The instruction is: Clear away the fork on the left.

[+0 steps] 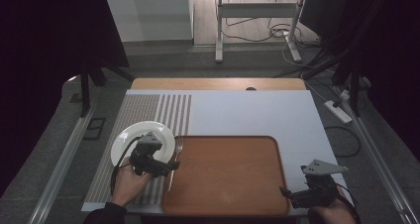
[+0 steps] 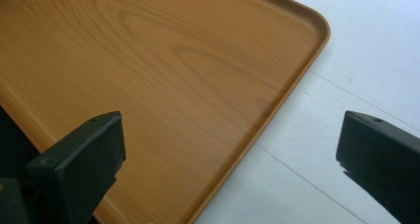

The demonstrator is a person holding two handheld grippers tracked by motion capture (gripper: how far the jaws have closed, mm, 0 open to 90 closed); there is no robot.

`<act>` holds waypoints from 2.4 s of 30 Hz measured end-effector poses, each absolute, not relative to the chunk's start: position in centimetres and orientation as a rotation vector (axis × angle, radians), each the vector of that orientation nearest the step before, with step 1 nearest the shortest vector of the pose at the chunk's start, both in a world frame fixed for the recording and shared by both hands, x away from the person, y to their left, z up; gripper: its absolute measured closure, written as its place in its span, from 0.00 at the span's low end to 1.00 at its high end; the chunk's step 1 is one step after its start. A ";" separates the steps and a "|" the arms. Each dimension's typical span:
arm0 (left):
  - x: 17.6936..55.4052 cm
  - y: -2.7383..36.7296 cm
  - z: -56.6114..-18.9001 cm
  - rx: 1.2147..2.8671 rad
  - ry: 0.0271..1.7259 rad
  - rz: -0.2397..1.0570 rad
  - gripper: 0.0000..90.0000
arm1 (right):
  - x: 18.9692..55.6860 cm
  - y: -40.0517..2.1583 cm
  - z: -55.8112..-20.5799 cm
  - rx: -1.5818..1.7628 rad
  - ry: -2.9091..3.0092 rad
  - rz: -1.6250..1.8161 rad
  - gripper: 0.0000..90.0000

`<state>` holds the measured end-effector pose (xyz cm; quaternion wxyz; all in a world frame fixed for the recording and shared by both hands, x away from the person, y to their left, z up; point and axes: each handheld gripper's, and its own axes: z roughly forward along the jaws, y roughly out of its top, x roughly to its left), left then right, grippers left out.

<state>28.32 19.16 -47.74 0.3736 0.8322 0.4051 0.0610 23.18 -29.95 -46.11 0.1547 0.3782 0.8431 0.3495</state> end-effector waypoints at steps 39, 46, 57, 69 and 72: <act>23.9 24.6 -48.1 2.022 1.123 0.225 0.00 | 23.0 -30.0 -46.1 1.108 2.405 0.990 0.00; 23.3 25.5 -48.5 1.997 1.148 0.198 0.00 | 23.0 -30.0 -46.1 1.110 2.404 0.988 0.00; 22.2 26.8 -48.8 1.973 1.184 0.181 0.00 | 23.0 -30.1 -46.1 1.117 2.400 0.987 0.00; 21.2 27.9 -48.9 1.950 1.226 0.185 0.00 | 23.1 -30.2 -46.1 1.128 2.388 0.991 0.00; 21.0 27.9 -48.9 1.957 1.231 0.186 0.00 | 23.1 -30.2 -46.1 1.131 2.385 0.992 0.00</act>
